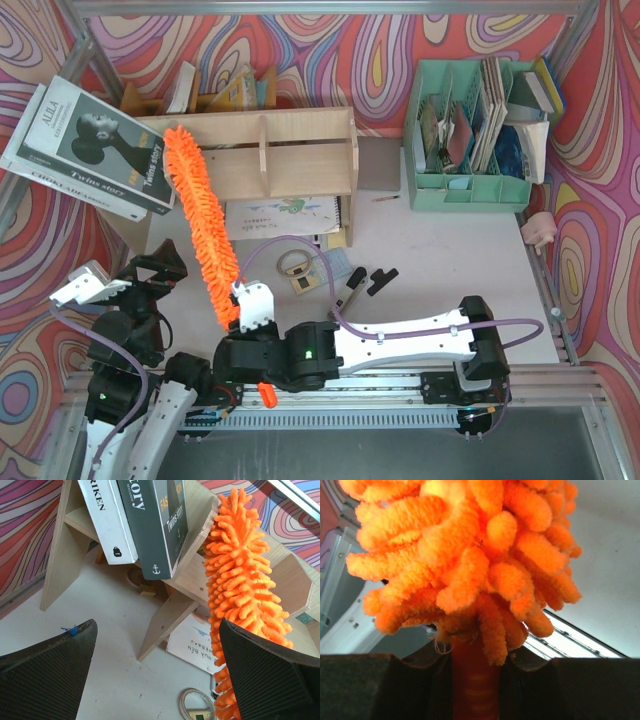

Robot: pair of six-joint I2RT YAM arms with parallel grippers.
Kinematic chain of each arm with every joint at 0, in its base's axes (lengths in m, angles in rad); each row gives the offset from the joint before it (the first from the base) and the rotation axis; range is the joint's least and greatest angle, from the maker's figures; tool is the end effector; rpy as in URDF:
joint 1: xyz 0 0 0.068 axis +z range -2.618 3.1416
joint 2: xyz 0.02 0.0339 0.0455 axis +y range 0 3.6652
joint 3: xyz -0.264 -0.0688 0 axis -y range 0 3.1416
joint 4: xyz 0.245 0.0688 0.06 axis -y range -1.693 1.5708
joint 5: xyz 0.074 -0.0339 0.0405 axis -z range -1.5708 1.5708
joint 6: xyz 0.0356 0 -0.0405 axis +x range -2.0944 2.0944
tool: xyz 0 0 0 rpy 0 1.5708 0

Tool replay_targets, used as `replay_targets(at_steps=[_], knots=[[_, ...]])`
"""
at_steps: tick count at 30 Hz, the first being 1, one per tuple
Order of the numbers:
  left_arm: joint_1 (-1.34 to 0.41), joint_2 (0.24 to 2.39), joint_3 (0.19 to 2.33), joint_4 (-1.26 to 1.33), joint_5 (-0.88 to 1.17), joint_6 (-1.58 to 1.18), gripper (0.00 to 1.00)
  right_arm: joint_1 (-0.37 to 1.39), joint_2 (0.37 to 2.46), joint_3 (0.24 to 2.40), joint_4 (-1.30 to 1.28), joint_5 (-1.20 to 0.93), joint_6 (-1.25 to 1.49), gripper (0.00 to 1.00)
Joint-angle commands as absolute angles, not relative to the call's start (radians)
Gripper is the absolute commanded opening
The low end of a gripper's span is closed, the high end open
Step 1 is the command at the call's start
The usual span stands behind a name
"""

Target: Dust the bookshelf with a duster

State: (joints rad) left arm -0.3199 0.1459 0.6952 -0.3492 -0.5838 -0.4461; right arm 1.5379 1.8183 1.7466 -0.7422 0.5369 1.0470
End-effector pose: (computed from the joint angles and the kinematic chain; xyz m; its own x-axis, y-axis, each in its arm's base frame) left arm 0.0423 0.0067 0.3516 0.2783 -0.4714 -0.8369 -0.1445 0.8408 -0.5217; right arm 0.0315 0.4043 0.3357 -0.7456 -0.0350 -0.6654 -0.4031 0.8189 0.4086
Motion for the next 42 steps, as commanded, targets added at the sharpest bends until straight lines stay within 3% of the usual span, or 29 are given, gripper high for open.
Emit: replay_targets(at_steps=[1, 15, 23, 37, 42], knots=[[-0.316, 0.154, 0.71, -0.353, -0.588, -0.454, 0.99, 1.54, 1.882, 1.856, -0.76, 0.551, 1.004, 0.0], [-0.316, 0.15, 0.71, -0.351, -0.582, -0.454, 0.99, 1.51, 1.869, 1.786, -0.796, 0.49, 1.118, 0.0], [-0.316, 0.149, 0.71, -0.351, -0.584, -0.453, 0.98, 1.534, 1.82, 1.756, -0.765, 0.574, 1.115, 0.0], [-0.316, 0.153, 0.71, -0.352, -0.586, -0.452, 0.98, 1.555, 1.671, 1.582, -0.846, 0.7, 1.385, 0.0], [-0.316, 0.155, 0.711, -0.351, -0.583, -0.452, 0.99, 1.555, 1.704, 1.61, -0.767, 0.661, 1.274, 0.0]])
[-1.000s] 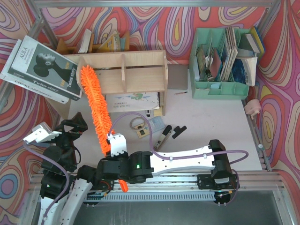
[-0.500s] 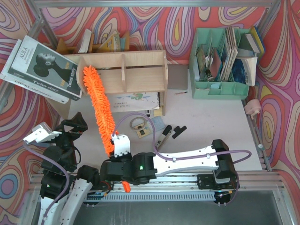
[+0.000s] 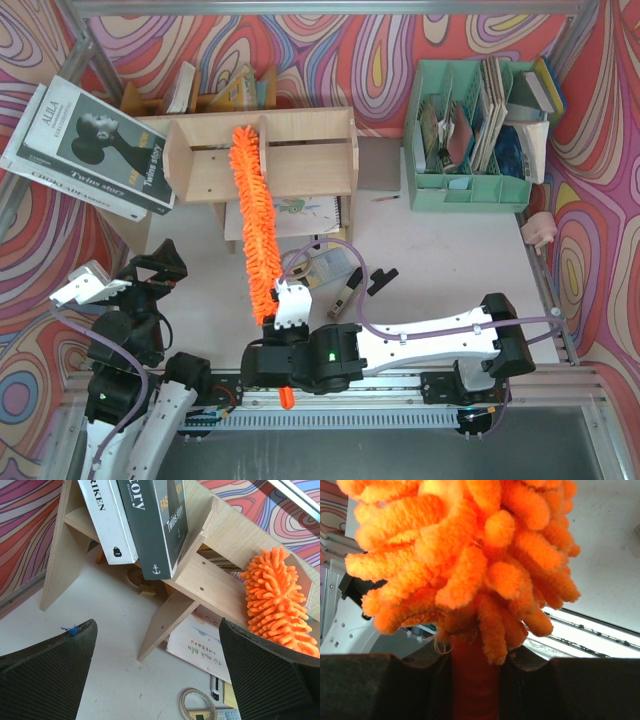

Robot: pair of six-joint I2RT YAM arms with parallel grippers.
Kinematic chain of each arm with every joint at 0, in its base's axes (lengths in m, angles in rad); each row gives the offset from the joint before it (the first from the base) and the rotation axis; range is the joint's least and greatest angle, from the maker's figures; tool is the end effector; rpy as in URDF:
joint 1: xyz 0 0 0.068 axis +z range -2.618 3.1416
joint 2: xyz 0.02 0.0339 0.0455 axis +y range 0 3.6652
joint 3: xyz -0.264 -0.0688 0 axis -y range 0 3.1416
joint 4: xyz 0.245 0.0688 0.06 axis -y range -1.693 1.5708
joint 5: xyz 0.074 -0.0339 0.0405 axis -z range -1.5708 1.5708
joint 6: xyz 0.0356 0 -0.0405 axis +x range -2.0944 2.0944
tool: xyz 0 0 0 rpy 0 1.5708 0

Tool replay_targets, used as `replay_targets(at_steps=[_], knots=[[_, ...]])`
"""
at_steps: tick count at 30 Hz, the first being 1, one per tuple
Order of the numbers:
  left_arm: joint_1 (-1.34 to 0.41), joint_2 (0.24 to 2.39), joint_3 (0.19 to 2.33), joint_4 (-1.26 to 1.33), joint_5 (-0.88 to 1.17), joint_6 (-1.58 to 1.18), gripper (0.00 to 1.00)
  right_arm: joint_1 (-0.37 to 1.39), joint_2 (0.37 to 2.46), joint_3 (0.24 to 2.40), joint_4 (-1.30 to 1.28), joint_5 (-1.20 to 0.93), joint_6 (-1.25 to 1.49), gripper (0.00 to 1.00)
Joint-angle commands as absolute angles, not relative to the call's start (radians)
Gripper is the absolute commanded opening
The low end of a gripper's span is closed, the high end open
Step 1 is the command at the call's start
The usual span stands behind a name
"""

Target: Dust the bookshelf with a duster

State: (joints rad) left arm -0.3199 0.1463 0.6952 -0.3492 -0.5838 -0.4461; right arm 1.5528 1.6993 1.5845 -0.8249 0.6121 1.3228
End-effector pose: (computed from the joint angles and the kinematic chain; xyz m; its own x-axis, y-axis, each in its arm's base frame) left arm 0.0424 0.0066 0.3516 0.2779 -0.4713 -0.8370 -0.1447 0.8409 -0.5215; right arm 0.0270 0.3645 0.3236 -0.7909 0.1447 -0.5945 -0.1853 0.8694 0.4581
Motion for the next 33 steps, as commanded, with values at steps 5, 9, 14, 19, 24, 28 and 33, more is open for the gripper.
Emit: replay_targets(at_steps=[5, 9, 14, 19, 24, 28, 33], knots=[[-0.315, 0.156, 0.71, -0.353, -0.583, -0.452, 0.98, 1.554, 1.821, 1.757, -0.77, 0.611, 1.131, 0.0], [-0.316, 0.156, 0.711, -0.353, -0.584, -0.452, 0.99, 1.554, 1.857, 1.805, -0.788, 0.597, 1.102, 0.0], [-0.316, 0.153, 0.71, -0.352, -0.585, -0.453, 0.99, 1.554, 1.807, 1.73, -0.766, 0.614, 1.143, 0.0], [-0.316, 0.156, 0.71, -0.353, -0.582, -0.454, 0.99, 1.554, 1.725, 1.65, -0.82, 0.673, 1.284, 0.0], [-0.316, 0.156, 0.71, -0.351, -0.584, -0.452, 0.98, 1.554, 1.713, 1.637, -0.844, 0.705, 1.335, 0.0], [-0.316, 0.157, 0.71, -0.353, -0.584, -0.453, 0.99, 1.553, 1.74, 1.679, -0.851, 0.718, 1.309, 0.0], [-0.316, 0.159, 0.71, -0.35, -0.584, -0.453, 0.99, 1.53, 1.741, 1.663, -0.699, 0.656, 1.145, 0.0]])
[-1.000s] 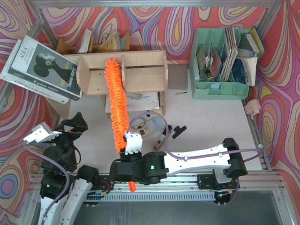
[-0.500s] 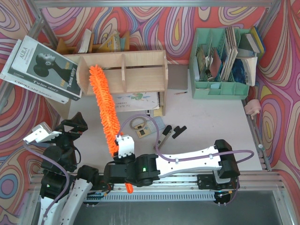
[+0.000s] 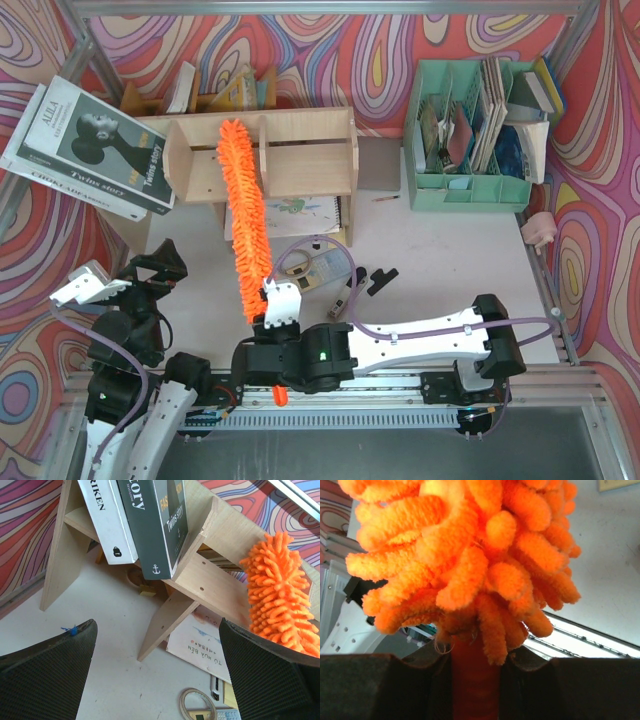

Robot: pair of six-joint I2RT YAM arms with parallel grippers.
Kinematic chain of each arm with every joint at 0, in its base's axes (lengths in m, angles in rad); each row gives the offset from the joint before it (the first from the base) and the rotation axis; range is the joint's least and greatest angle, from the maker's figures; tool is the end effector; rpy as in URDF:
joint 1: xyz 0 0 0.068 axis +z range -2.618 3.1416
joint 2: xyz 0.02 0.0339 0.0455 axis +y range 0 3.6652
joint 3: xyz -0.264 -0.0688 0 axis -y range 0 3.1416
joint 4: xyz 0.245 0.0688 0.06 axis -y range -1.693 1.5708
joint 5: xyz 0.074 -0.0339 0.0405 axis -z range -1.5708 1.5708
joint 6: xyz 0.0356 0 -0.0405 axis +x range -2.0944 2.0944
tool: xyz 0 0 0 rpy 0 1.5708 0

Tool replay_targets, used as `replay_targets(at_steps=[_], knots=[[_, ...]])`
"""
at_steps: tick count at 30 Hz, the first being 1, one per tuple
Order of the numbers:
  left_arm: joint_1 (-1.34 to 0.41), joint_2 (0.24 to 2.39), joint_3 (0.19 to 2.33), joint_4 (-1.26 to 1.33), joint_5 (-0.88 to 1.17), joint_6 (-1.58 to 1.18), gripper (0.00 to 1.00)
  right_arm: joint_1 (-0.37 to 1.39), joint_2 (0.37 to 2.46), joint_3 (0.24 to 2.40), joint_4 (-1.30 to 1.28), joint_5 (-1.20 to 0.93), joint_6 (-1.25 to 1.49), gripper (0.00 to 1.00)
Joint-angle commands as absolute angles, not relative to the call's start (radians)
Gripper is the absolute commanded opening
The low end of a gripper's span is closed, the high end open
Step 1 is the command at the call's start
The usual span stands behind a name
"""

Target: Dust the bookshelf with a duster

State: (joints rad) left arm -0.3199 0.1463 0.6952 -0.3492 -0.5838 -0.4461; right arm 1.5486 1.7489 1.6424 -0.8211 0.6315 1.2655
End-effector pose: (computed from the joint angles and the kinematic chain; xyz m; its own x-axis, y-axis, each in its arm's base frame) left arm 0.0424 0.0066 0.3516 0.2779 -0.4713 -0.8370 -0.1447 0.8409 -0.5215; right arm 0.0294 0.3778 0.3247 -0.7675 0.1142 -0.6308 -0.2232 0.8748 0.4300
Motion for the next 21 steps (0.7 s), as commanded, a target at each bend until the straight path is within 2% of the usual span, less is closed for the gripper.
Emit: replay_targets(at_steps=[1, 5, 15, 21], knots=[[-0.315, 0.162, 0.71, -0.349, -0.583, -0.453, 0.99, 1.52, 1.747, 1.661, -0.67, 0.628, 1.115, 0.0], [-0.316, 0.164, 0.71, -0.35, -0.581, -0.453, 0.99, 1.495, 1.764, 1.688, -0.691, 0.566, 1.102, 0.0], [-0.316, 0.162, 0.711, -0.352, -0.585, -0.452, 0.99, 1.488, 1.685, 1.559, -0.78, 0.619, 1.331, 0.0], [-0.316, 0.164, 0.71, -0.351, -0.578, -0.454, 0.98, 1.489, 1.661, 1.525, -0.775, 0.63, 1.369, 0.0]])
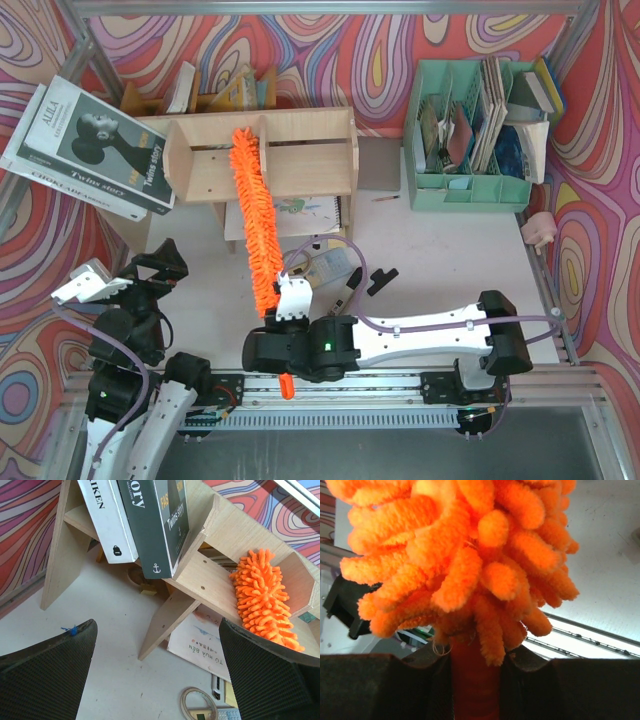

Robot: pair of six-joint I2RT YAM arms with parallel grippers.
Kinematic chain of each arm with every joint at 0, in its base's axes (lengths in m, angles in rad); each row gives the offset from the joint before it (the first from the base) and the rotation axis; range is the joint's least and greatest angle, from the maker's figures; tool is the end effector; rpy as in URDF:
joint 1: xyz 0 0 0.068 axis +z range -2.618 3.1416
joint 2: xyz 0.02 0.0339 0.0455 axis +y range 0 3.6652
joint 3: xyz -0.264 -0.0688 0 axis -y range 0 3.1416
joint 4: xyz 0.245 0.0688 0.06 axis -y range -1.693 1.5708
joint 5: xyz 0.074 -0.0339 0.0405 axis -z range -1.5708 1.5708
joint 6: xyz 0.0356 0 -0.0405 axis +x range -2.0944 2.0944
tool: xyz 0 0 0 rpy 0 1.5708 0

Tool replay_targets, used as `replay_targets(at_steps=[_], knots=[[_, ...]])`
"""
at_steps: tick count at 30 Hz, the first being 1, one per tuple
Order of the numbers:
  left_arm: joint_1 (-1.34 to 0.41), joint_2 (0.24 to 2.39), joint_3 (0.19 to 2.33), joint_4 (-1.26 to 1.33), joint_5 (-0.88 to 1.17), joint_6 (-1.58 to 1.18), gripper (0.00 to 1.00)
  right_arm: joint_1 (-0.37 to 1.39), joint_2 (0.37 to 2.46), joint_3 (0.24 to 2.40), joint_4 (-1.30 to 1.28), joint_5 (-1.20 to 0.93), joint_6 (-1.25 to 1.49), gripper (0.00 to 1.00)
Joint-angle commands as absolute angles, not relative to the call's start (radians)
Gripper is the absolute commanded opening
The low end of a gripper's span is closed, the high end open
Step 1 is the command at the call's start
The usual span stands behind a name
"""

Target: Dust the bookshelf with a duster

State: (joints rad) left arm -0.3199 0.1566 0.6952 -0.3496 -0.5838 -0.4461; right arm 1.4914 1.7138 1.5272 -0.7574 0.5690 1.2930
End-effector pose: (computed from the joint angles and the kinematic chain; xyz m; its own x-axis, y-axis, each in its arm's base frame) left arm 0.0447 0.0059 0.3513 0.2694 -0.4685 -0.8414 -0.1500 0.8426 -0.5172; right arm 0.0485 0.3678 0.3041 -0.8011 0.1458 -0.5805 -0.1617 0.8811 0.4444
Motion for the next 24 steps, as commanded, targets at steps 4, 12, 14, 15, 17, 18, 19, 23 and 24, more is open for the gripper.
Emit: replay_targets(at_steps=[4, 12, 14, 15, 17, 18, 19, 23, 24], knots=[[-0.316, 0.162, 0.71, -0.352, -0.581, -0.454, 0.99, 1.492, 1.671, 1.538, -0.728, 0.617, 1.305, 0.0], [-0.316, 0.161, 0.71, -0.351, -0.581, -0.452, 0.99, 1.536, 1.67, 1.585, -0.612, 0.65, 1.095, 0.0], [-0.316, 0.161, 0.71, -0.351, -0.581, -0.453, 0.99, 1.542, 1.655, 1.588, -0.615, 0.669, 1.075, 0.0], [-0.316, 0.161, 0.71, -0.351, -0.581, -0.453, 0.99, 1.547, 1.641, 1.581, -0.613, 0.682, 1.071, 0.0], [-0.316, 0.162, 0.71, -0.351, -0.581, -0.453, 0.99, 1.558, 1.611, 1.564, -0.606, 0.711, 1.066, 0.0], [-0.316, 0.163, 0.711, -0.349, -0.58, -0.453, 0.99, 1.561, 1.592, 1.553, -0.607, 0.723, 1.071, 0.0], [-0.316, 0.163, 0.71, -0.349, -0.579, -0.453, 0.99, 1.563, 1.574, 1.539, -0.609, 0.731, 1.078, 0.0], [-0.316, 0.167, 0.712, -0.354, -0.578, -0.452, 0.99, 1.565, 1.516, 1.491, -0.66, 0.741, 1.146, 0.0], [-0.316, 0.165, 0.712, -0.354, -0.578, -0.452, 0.99, 1.567, 1.51, 1.48, -0.672, 0.741, 1.168, 0.0]])
